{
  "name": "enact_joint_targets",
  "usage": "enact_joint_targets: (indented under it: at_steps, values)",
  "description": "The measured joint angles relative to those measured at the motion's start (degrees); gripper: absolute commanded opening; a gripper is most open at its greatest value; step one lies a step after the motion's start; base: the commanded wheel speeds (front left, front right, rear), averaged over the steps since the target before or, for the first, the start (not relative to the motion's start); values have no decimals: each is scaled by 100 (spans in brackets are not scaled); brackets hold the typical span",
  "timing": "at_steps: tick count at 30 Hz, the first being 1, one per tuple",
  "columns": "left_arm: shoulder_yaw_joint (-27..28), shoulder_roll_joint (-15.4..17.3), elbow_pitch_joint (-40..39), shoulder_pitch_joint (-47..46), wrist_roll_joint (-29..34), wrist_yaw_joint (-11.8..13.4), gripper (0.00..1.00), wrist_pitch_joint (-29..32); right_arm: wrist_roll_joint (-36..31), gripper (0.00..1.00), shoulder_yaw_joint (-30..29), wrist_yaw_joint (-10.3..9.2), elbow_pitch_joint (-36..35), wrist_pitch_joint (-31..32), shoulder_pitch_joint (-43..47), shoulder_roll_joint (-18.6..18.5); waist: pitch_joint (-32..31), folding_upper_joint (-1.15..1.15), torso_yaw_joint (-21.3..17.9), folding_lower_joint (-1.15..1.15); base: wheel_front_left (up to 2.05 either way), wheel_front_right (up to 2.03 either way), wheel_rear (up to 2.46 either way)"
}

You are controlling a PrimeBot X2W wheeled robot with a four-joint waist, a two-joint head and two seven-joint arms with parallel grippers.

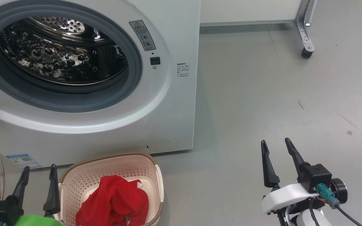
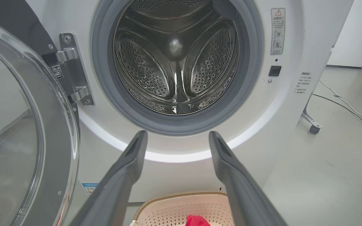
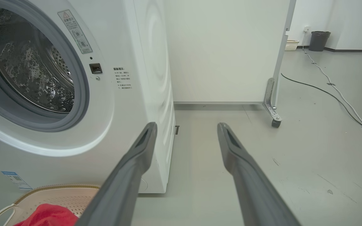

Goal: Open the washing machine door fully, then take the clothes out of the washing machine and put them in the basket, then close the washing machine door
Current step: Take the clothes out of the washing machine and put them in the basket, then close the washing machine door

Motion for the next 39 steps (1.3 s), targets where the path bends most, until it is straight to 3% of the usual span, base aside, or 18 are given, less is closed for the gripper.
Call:
enact_joint_targets:
  at_steps: [16, 39]
  values:
    - [115, -114, -10, 7, 197, -52, 100, 0, -1, 100, -19, 0, 0, 0, 4, 1, -35, 0, 0, 0, -46, 46, 0]
    - [272, -258, -3, 19, 349, -108, 100, 0, -1, 100, -44, 0, 1, 0, 11, 2, -81, 0, 105, 0, -103, 103, 0]
